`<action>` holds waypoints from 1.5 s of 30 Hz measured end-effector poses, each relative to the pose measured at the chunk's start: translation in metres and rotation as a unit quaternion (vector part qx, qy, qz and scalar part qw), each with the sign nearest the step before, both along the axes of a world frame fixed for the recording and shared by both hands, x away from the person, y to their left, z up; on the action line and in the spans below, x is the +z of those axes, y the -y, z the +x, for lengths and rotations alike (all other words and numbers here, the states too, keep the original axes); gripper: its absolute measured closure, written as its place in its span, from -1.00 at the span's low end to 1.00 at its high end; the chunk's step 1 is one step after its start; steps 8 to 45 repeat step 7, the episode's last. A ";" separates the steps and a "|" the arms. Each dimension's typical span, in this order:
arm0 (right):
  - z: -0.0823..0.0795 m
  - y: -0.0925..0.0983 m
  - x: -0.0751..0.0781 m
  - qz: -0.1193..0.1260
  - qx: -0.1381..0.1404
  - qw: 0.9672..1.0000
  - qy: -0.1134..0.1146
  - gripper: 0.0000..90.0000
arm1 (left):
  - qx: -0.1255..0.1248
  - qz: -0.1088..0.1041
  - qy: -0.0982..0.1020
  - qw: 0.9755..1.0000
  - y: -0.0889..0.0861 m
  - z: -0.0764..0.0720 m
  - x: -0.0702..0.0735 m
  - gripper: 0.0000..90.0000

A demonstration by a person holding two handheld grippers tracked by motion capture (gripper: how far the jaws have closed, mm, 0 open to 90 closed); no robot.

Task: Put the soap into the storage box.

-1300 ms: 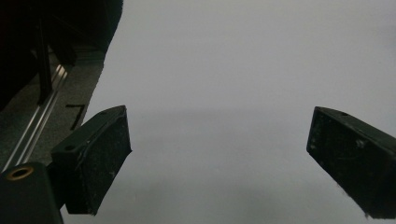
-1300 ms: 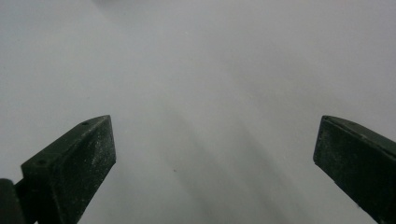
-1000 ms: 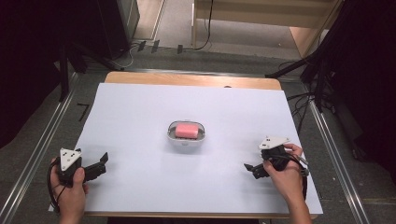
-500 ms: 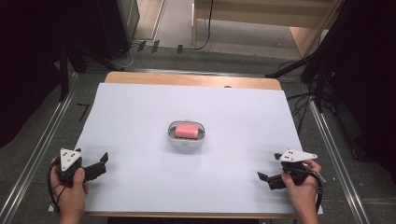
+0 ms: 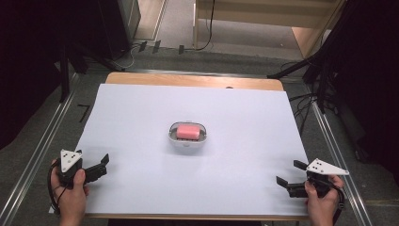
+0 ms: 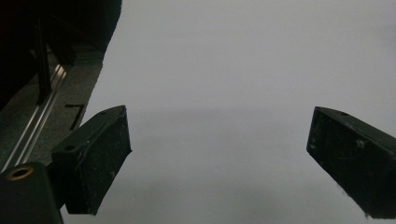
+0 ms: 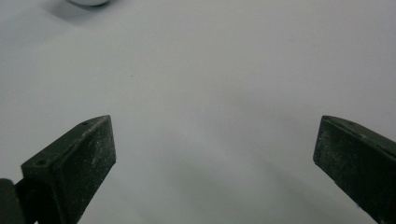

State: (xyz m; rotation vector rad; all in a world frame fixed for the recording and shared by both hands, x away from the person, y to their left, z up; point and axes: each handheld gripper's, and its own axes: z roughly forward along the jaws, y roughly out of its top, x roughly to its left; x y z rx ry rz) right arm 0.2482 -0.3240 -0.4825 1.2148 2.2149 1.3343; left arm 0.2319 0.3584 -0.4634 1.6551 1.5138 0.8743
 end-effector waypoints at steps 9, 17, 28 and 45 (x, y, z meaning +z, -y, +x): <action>-0.001 0.004 -0.005 0.012 -0.012 1.000 0.003 -1.00 | 0.000 0.001 -0.003 1.000 0.000 0.001 0.000 -0.85; -0.001 0.004 -0.005 0.012 -0.012 1.000 0.003 -1.00 | 0.000 0.001 -0.003 1.000 0.000 0.001 0.000 -0.85; -0.001 0.004 -0.005 0.012 -0.012 1.000 0.003 -1.00 | 0.000 0.001 -0.003 1.000 0.000 0.001 0.000 -0.85; -0.001 0.004 -0.005 0.012 -0.012 1.000 0.003 -1.00 | 0.000 0.001 -0.003 1.000 0.000 0.001 0.000 -0.85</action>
